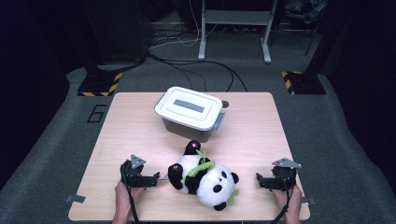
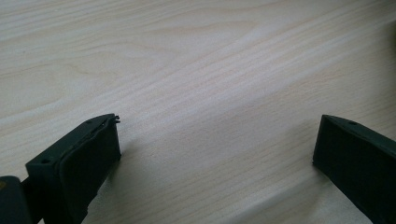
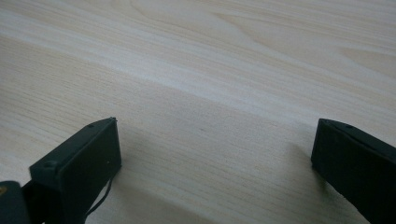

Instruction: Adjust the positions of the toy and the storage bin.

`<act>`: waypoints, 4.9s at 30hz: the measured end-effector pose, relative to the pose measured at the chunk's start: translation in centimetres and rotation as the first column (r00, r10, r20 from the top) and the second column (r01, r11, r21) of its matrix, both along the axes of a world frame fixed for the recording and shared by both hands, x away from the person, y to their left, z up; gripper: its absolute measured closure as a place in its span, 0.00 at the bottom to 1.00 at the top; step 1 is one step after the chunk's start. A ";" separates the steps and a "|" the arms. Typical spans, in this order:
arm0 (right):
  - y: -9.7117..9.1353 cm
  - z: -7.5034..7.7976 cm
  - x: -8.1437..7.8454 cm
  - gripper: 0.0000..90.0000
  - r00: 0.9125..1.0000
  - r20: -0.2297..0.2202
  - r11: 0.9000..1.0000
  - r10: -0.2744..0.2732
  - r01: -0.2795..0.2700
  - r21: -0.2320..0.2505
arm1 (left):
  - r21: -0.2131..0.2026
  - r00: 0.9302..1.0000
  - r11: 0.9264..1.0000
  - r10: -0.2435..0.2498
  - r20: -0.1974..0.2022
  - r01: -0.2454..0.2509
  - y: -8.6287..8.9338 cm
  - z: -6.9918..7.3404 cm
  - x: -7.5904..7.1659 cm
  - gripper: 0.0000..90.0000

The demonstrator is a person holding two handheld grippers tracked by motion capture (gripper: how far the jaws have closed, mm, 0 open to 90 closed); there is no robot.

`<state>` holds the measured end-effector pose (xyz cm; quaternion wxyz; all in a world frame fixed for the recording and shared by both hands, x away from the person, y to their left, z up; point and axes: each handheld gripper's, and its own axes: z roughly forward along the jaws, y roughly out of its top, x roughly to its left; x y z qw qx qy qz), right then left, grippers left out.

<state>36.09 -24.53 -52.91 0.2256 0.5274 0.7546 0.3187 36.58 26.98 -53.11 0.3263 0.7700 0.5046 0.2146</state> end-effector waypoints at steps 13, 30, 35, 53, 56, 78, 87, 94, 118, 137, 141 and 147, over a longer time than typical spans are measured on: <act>0.0 0.0 0.0 0.01 1.000 -0.001 1.000 -0.005 0.005 0.002 | -0.001 1.000 1.000 -0.006 0.005 0.006 -0.1 0.0 0.0 0.00; 0.0 0.0 0.0 0.02 1.000 0.001 1.000 -0.009 0.009 0.005 | -0.039 0.996 0.995 -0.091 0.015 0.091 -0.5 3.7 -1.4 0.01; 0.0 0.0 0.0 0.03 1.000 0.001 1.000 -0.010 0.010 0.005 | -0.064 0.993 0.991 -0.113 0.033 0.115 -0.7 5.5 -2.0 0.01; 0.0 0.0 -0.1 0.03 1.000 0.001 1.000 -0.012 0.012 0.006 | -0.112 0.970 0.969 -0.208 0.130 0.222 -3.0 11.0 -3.3 0.02; 0.0 0.0 -0.1 0.03 1.000 0.001 1.000 -0.012 0.012 0.006 | -0.108 0.958 0.957 -0.255 0.133 0.269 -4.3 11.3 -3.3 0.02; -0.1 0.0 -0.1 0.03 1.000 0.003 1.000 -0.013 0.013 0.006 | -0.206 0.918 0.898 -0.358 0.170 0.388 -7.3 6.9 -3.4 0.70; -0.1 0.0 0.0 0.03 1.000 0.005 1.000 -0.012 0.012 0.005 | -0.220 0.919 0.898 -0.343 0.195 0.382 -6.8 7.1 -3.4 0.74; -0.1 0.0 0.0 0.04 1.000 0.005 1.000 -0.012 0.012 0.007 | -0.214 0.929 0.910 -0.317 0.191 0.355 -5.0 7.3 -3.3 0.75; -0.1 0.0 0.0 0.04 1.000 0.005 1.000 -0.019 0.019 0.008 | -0.221 0.959 0.944 -0.204 0.197 0.246 1.6 7.4 -2.4 0.75; -0.1 0.0 0.0 0.04 1.000 0.006 1.000 -0.023 0.023 0.008 | -0.204 0.982 0.977 -0.030 0.188 0.069 9.3 7.7 0.0 0.75; -0.1 0.1 0.0 0.04 1.000 0.005 1.000 -0.023 0.023 0.007 | -0.199 0.981 0.980 0.022 0.192 0.018 10.7 7.7 1.0 0.75; -0.1 0.0 0.0 0.04 1.000 0.006 1.000 -0.023 0.023 0.007 | -0.205 0.981 0.978 0.059 0.186 -0.020 11.5 7.2 0.9 0.73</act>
